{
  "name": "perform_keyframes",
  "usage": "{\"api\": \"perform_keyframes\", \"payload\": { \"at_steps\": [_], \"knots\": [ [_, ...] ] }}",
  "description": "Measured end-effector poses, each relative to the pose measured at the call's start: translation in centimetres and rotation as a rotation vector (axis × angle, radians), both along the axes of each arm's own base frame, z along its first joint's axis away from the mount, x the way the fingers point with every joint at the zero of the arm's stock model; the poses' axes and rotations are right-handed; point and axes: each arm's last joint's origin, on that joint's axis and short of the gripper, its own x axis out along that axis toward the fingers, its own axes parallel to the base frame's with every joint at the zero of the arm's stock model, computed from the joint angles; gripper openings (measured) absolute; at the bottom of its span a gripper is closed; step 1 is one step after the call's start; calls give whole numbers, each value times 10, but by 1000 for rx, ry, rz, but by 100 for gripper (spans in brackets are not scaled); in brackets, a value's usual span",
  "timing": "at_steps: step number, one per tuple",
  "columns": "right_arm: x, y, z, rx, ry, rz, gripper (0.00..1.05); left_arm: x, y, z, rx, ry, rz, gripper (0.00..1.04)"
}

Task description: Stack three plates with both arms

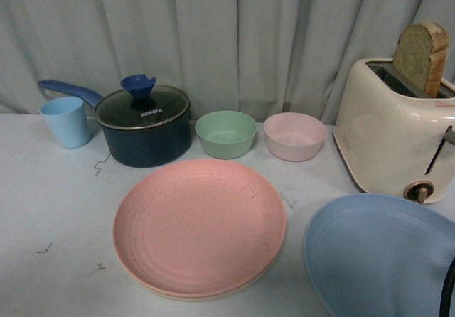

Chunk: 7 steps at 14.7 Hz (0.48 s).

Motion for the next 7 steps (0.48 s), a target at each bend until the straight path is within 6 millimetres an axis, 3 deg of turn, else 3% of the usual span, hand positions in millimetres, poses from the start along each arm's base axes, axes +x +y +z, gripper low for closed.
{"api": "perform_keyframes", "payload": {
  "at_steps": [5,7],
  "knots": [
    [-8,-3,12,16,-55,5,7,0,0,0,0,0,0,98],
    [-16,-8,11,44,-53,12,2,0,0,0,0,0,-1,98]
  ]
}}
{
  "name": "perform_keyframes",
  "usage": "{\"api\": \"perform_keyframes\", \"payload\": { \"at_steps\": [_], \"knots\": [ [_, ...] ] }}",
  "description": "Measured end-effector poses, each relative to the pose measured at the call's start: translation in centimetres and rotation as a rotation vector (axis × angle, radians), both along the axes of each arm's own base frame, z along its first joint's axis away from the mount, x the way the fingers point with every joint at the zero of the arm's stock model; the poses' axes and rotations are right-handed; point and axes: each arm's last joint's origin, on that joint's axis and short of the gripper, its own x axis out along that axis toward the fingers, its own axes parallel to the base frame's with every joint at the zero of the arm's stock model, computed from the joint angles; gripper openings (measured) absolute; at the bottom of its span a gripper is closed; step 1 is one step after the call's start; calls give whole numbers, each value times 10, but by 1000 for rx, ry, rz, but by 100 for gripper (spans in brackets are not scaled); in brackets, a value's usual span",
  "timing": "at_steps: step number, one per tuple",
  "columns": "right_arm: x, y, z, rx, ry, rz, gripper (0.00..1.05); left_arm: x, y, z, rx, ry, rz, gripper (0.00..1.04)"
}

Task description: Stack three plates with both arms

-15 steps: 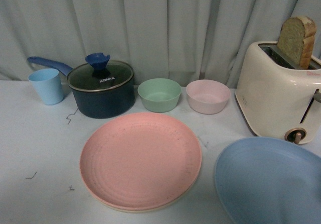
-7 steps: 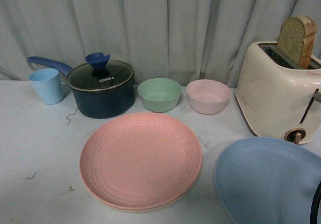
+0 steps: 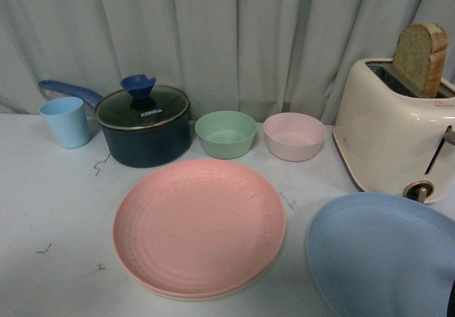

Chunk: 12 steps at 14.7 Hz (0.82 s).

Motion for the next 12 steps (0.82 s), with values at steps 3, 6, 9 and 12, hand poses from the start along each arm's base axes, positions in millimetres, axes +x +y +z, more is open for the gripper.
{"api": "perform_keyframes", "payload": {
  "at_steps": [3,6,9,12],
  "knots": [
    [-3,-7,0,8,0,-2,2,0,0,0,0,0,0,98],
    [-20,-12,16,42,-4,-11,2,0,0,0,0,0,0,98],
    [-38,-15,56,99,-83,15,2,0,0,0,0,0,0,98],
    [-52,0,97,150,-185,82,2,0,0,0,0,0,0,98]
  ]
}}
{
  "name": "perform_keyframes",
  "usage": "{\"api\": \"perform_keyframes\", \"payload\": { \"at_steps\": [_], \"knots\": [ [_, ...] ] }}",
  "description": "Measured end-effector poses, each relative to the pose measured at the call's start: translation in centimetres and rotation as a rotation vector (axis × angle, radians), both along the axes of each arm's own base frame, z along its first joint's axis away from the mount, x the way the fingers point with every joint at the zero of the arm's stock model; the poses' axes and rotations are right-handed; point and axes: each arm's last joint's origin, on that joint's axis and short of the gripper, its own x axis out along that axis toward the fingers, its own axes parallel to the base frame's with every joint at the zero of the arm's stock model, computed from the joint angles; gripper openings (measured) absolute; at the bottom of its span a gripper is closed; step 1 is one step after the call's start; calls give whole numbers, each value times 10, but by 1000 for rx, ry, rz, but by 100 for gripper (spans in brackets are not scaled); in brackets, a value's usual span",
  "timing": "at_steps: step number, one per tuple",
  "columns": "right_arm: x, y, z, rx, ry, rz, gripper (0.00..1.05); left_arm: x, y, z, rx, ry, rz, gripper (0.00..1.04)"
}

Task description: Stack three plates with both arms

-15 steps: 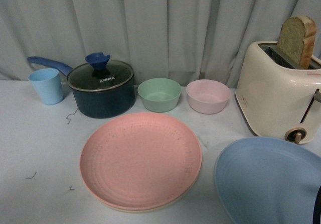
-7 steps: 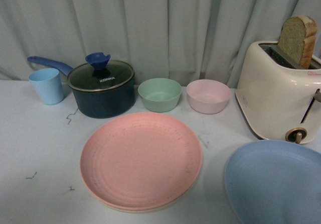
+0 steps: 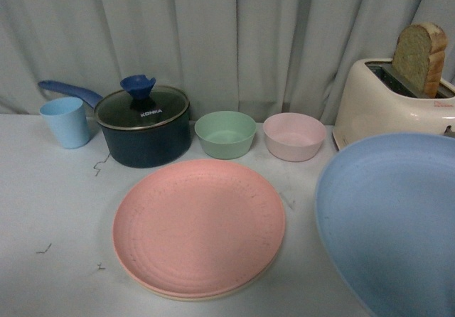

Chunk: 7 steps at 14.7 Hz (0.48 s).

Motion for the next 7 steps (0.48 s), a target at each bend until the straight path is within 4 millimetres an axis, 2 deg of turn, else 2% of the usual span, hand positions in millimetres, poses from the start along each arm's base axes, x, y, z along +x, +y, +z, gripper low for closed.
{"api": "perform_keyframes", "payload": {
  "at_steps": [2,7],
  "knots": [
    [12,22,9,-3,-33,42,2,0,0,0,0,0,0,98],
    [82,102,9,50,-14,65,2,0,0,0,0,0,0,98]
  ]
}}
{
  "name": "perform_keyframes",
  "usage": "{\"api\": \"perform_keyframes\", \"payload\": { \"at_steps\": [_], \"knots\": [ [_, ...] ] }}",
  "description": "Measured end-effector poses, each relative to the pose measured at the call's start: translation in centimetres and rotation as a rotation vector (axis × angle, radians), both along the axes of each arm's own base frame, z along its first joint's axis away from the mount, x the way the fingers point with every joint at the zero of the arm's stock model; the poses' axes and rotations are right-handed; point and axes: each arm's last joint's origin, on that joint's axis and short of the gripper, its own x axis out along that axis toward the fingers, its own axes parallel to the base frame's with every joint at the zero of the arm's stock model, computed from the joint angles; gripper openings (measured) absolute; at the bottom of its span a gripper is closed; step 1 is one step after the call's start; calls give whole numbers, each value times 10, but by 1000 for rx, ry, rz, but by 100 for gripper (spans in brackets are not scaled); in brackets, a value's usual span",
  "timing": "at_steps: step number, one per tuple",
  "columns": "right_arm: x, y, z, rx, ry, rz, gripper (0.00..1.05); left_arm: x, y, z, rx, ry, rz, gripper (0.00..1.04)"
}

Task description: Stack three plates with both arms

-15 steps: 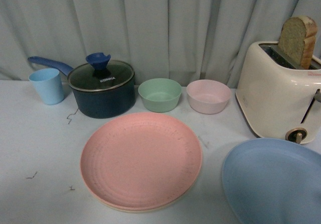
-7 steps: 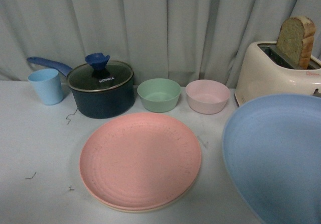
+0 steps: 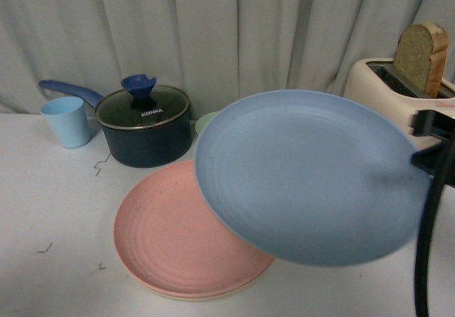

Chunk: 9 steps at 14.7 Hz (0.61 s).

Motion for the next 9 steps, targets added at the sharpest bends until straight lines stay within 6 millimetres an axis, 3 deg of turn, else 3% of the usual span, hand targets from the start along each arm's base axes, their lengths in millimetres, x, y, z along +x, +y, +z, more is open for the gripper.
{"api": "perform_keyframes", "payload": {
  "at_steps": [3,9],
  "knots": [
    [25,39,-11,-4,66,19,2,0,0,0,0,0,0,98],
    [41,100,-29,-19,149,75,2,0,0,0,0,0,0,98]
  ]
}}
